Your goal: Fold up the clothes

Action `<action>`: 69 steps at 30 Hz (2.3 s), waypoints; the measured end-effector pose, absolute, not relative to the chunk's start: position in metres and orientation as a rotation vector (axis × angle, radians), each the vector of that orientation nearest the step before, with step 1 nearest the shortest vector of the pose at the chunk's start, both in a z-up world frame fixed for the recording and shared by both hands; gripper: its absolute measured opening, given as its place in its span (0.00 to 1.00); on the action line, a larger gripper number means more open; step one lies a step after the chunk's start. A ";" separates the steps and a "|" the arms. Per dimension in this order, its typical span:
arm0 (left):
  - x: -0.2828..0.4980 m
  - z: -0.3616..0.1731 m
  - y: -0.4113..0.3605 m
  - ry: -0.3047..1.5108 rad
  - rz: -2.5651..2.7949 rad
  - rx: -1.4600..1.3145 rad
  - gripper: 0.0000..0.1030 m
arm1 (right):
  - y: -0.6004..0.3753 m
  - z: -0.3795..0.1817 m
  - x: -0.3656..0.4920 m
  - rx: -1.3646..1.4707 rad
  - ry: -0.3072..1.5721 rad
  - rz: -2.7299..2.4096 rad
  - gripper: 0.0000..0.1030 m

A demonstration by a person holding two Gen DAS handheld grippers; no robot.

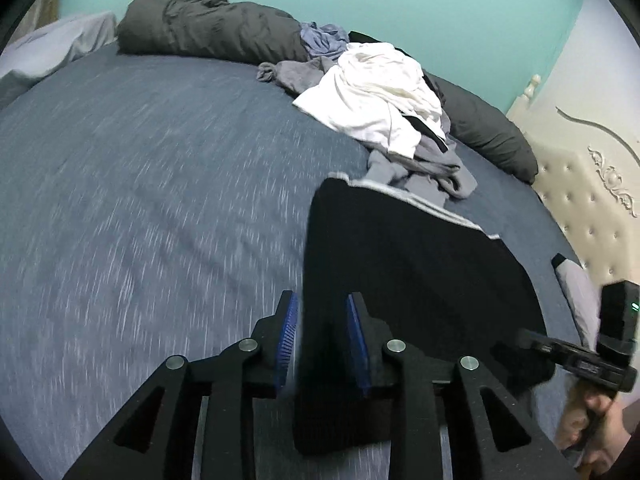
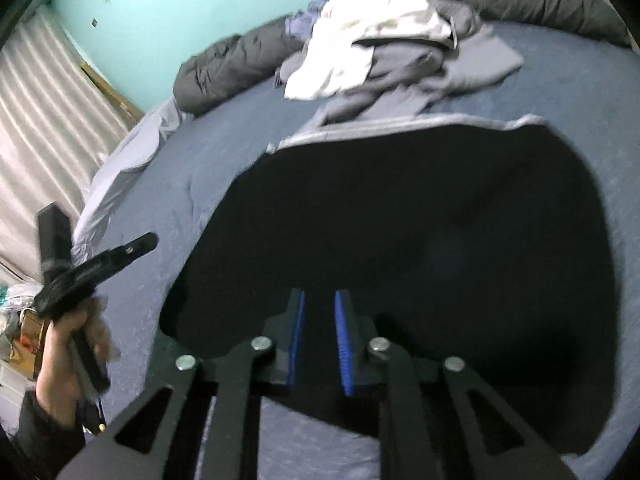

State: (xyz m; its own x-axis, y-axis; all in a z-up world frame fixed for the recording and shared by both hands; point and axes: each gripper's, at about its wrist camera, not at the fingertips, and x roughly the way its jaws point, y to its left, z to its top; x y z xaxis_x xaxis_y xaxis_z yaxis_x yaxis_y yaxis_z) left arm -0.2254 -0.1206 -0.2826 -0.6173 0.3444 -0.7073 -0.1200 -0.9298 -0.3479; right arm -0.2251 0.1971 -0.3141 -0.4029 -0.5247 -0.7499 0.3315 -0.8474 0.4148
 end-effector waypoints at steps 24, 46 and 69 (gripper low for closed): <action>-0.173 -0.302 -0.130 -0.369 2.516 -1.237 0.45 | 0.153 -0.364 -0.273 1.575 -0.151 -2.368 0.09; -0.166 -0.306 -0.131 -0.418 2.484 -1.266 0.53 | 0.137 -0.368 -0.201 1.470 -0.129 -2.357 0.08; -0.176 -0.323 -0.135 -0.609 2.431 -1.298 0.78 | 0.250 -0.332 -0.128 1.274 -0.308 -2.490 0.08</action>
